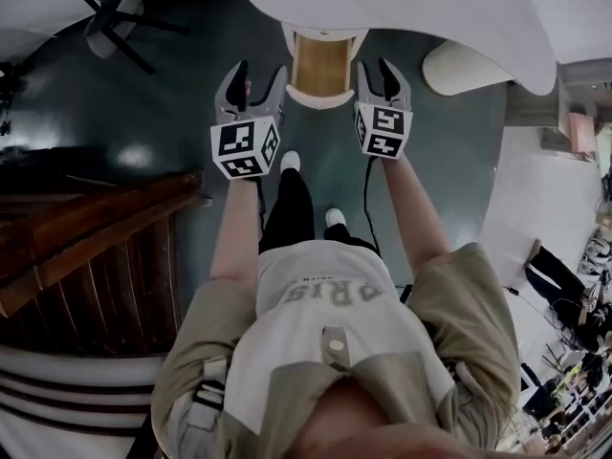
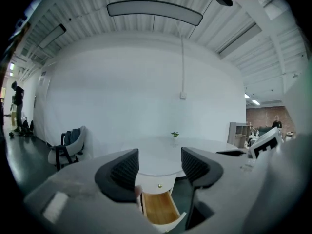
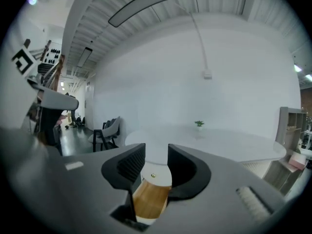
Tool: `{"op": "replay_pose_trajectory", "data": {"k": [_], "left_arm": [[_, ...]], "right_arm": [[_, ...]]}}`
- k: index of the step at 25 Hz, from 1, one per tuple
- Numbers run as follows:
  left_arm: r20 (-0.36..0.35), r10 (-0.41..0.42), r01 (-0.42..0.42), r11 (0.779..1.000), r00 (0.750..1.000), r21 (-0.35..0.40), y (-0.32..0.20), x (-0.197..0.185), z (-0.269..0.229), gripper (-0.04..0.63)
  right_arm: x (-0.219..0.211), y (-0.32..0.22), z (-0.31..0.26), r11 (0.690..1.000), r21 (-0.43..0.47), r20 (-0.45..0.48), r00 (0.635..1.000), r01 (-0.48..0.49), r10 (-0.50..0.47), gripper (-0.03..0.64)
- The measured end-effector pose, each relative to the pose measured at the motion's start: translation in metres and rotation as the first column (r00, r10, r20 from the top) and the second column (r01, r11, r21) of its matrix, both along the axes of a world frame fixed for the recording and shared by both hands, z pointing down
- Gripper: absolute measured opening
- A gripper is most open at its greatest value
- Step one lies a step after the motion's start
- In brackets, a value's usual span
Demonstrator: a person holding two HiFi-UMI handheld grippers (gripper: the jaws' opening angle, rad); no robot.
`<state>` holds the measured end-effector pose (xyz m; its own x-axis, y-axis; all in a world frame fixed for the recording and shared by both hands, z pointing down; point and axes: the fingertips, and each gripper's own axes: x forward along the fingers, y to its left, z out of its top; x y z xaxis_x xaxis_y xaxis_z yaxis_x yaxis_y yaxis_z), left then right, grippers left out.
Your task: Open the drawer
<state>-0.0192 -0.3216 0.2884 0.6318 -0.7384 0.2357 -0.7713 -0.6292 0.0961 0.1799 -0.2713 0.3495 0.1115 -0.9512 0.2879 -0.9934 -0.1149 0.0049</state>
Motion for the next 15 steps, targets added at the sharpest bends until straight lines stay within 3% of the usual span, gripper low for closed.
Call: {"op": "replay_pose_trajectory", "data": {"k": [7, 12, 15], "left_arm": [[-0.049, -0.021, 0.026, 0.994, 0.999, 0.103, 0.004, -0.002, -0.049, 0.195], [-0.094, -0.037, 0.049, 0.990, 0.995, 0.135, 0.008, -0.017, -0.066, 0.129], [-0.115, -0.046, 0.063, 0.987, 0.992, 0.149, 0.009, -0.023, -0.072, 0.098]], "right_arm": [[0.016, 0.010, -0.081, 0.988, 0.140, -0.014, 0.998, -0.061, 0.064, 0.090], [0.020, 0.028, -0.120, 0.962, 0.251, 0.014, 0.995, -0.104, 0.103, 0.005], [0.022, 0.033, -0.130, 0.960, 0.265, -0.001, 0.995, -0.096, 0.100, 0.005]]}}
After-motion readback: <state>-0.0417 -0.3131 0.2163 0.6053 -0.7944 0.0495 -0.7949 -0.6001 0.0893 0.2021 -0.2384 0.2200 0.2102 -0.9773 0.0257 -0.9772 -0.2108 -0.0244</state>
